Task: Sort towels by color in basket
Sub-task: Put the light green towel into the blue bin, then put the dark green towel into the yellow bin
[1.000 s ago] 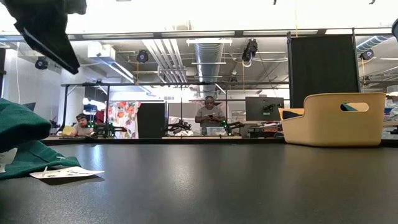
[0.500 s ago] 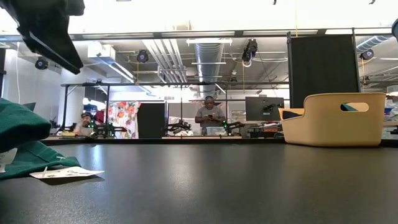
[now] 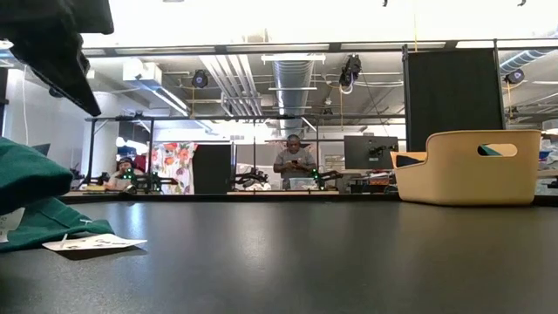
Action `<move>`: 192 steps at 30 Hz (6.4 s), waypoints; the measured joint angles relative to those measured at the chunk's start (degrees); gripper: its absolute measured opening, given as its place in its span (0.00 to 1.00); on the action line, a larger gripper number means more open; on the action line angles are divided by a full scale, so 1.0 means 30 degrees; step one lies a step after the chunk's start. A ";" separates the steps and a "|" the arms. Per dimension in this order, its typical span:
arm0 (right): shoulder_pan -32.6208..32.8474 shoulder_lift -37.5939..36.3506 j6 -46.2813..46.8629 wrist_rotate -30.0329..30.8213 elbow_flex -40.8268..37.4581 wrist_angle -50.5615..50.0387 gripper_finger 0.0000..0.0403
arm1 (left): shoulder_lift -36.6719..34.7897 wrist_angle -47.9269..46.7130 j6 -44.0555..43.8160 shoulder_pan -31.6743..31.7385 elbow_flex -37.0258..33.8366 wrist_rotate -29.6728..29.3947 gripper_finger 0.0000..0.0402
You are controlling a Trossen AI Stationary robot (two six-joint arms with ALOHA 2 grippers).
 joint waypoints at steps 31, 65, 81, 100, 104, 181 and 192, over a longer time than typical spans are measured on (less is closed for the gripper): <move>-0.0595 -0.6447 -1.1824 1.2813 0.6555 -0.3415 0.89 | 0.9476 0.8413 0.7760 -0.1384 0.1368 1.0338 0.54; -0.4482 -0.4656 -2.1402 1.4168 0.7780 -0.4776 0.87 | 1.3698 1.4397 1.4245 0.6309 0.7244 0.8555 0.14; -1.2173 0.1282 -3.4020 0.9277 0.7780 0.2610 0.83 | 0.7178 0.4194 1.1526 0.4055 0.7076 0.5979 0.56; -1.4013 0.7756 -3.2068 0.7051 0.8429 0.6071 0.35 | 0.7155 1.9806 0.5887 -0.2259 -0.3210 0.4990 0.49; -1.4224 0.7283 -3.0868 0.8222 0.8355 0.4975 0.09 | 0.8554 2.1210 0.5887 -0.2259 -0.3825 0.5872 0.48; -3.2797 -1.0837 -3.2534 1.0238 -0.1243 -0.4877 0.70 | 0.0953 1.3692 -0.3475 0.0590 -0.4707 0.2720 0.47; -3.1616 -1.3826 -2.7627 0.5503 -0.2215 -0.6944 0.58 | -0.1072 1.3053 -0.1813 0.0582 -0.4707 0.0435 0.47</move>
